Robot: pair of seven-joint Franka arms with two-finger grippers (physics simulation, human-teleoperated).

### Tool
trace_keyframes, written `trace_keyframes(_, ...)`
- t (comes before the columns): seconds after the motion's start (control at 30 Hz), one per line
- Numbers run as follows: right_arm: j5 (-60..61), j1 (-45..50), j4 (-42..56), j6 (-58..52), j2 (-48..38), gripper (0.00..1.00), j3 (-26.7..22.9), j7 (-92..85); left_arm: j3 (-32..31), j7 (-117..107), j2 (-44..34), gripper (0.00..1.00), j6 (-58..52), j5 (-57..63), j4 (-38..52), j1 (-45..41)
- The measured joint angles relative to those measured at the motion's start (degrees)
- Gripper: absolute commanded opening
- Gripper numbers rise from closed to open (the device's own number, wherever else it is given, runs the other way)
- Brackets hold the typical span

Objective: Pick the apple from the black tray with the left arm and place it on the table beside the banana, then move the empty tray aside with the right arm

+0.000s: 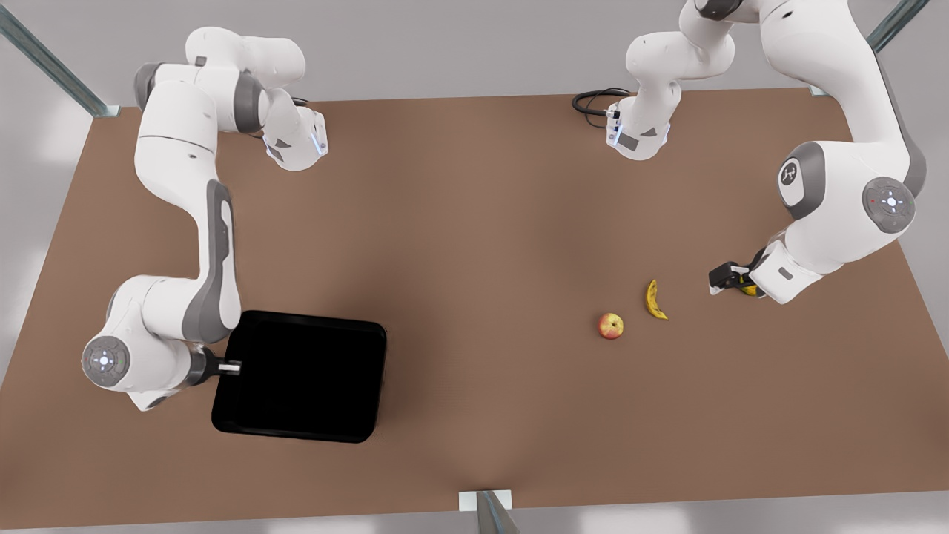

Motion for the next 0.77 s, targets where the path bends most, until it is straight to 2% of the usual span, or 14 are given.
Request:
trace_keyframes(0.17, 0.07, -2.87, -0.42, -0.39, 4.99, 0.21, -3.42, -8.60, 0.06, 0.23, 0.04, 1.00, -0.03, 0.01, -0.55, 0.08)
trace_keyframes(0.2, 0.07, -3.22, -0.44, 0.00, 5.87, 0.32, -3.67, -10.18, 0.07, 0.28, 0.02, 1.00, -0.04, 0.01, -0.62, 0.10)
trace_keyframes(0.23, 0.03, -3.38, -0.45, 0.34, 6.34, 0.97, -3.84, -11.63, 0.08, 0.32, 0.02, 1.00, -0.04, 0.00, -0.67, 0.10)
trace_keyframes(0.3, -0.09, -3.22, -0.22, 0.83, 6.40, 1.00, -4.02, -14.09, 0.08, 0.39, 0.01, 1.00, -0.04, 0.02, -0.68, 0.10)
trace_keyframes(0.4, 0.93, -2.48, 0.06, -0.40, 0.76, 1.00, -3.33, -16.92, 0.06, 0.48, -0.13, 1.00, -0.05, 0.00, -0.64, 0.06)
trace_keyframes(0.5, 1.29, -1.86, 0.15, -3.16, -9.45, 1.00, 2.18, -18.04, 0.06, 0.56, -0.17, 1.00, -0.08, 0.02, -0.60, 0.10)
trace_keyframes(0.6, -3.75, -1.68, -1.53, -5.82, -21.42, 1.00, 7.39, -18.53, 0.04, 0.62, -0.15, 1.00, -0.09, 0.06, -0.52, 0.04)
trace_keyframes(0.7, -7.27, -1.90, -19.84, -2.27, -29.82, 1.00, 9.27, -18.92, 0.04, 0.69, -0.16, 1.00, -0.10, 0.08, -0.41, 0.11)
trace_keyframes(0.77, -9.39, -2.09, -24.44, 1.86, -31.65, 1.00, 11.07, -18.83, 0.04, 0.68, -0.17, 1.00, 0.05, 0.12, -0.13, 0.10)
